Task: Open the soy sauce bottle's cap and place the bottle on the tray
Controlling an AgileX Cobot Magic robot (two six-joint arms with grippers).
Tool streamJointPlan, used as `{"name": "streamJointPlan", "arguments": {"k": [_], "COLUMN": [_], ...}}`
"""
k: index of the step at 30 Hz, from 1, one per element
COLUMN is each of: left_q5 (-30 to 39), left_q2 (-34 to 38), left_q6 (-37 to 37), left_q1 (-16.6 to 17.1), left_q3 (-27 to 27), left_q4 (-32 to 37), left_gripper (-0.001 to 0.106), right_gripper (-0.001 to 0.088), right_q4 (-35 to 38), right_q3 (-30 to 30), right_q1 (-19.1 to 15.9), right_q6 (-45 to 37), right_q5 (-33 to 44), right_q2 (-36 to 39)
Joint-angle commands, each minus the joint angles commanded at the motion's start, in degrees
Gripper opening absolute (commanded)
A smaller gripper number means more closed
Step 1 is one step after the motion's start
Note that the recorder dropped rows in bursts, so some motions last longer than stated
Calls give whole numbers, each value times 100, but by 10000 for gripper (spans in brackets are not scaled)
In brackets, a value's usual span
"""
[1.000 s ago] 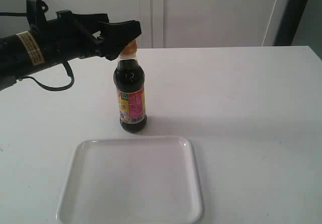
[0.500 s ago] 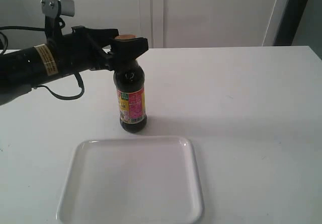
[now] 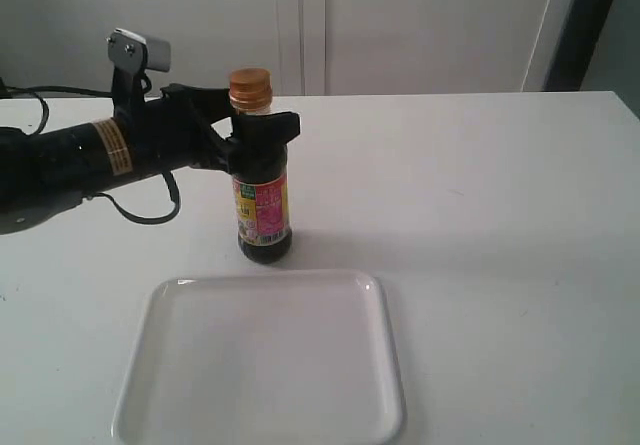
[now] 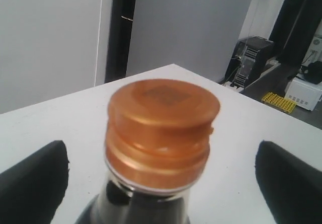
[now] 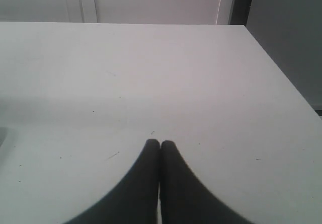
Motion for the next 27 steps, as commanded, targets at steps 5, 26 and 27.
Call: {"name": "streamJointPlan", "arguments": {"k": [5,26,27], "left_q5": [11,-352,-366], "left_q2": [189,870,907], "left_q6": [179,647,694], "left_q1": [0,0,0], "left_q3": [0,0,0], "left_q4": [0,-262,-260], "left_gripper": [1051,1051,1051], "right_gripper": [0,0,0], "right_q4": [0,0,0], "right_q3": [0,0,0], "right_q1": [0,0,0], "right_q6": [0,0,0], "right_q5": [0,-169,-169], "right_q2": [0,0,0]}}
